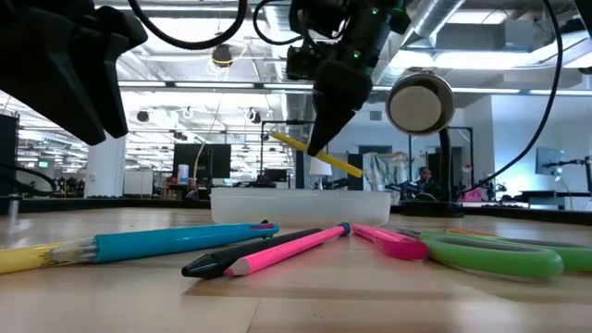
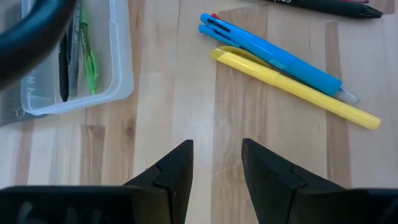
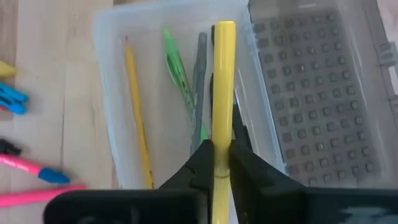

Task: Pick & place school supplies into a supply box
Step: Put the right yellow pen into the transparent supply box, then put the yellow pen into the transparent supply box

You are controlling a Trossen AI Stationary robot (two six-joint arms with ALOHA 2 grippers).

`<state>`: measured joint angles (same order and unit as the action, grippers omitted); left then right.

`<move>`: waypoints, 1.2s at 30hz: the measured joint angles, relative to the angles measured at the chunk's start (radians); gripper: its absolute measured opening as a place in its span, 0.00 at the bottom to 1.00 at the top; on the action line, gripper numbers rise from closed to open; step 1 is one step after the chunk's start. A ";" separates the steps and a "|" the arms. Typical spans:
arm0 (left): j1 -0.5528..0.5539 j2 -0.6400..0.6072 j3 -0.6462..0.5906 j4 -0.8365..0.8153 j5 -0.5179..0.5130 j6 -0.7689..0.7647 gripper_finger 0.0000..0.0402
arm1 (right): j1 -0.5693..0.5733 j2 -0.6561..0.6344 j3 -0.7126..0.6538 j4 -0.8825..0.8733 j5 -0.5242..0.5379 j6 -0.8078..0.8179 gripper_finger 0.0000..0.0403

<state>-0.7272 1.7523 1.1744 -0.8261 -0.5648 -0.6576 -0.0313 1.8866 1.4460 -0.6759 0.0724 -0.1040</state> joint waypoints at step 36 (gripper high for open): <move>0.137 0.000 0.000 0.266 0.061 0.022 0.33 | 0.298 -0.180 0.001 -0.292 0.376 0.229 0.29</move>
<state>-0.5898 1.7523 1.1748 -0.5602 -0.5042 -0.6353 0.2665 1.7066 1.4467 -0.9680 0.4488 0.1249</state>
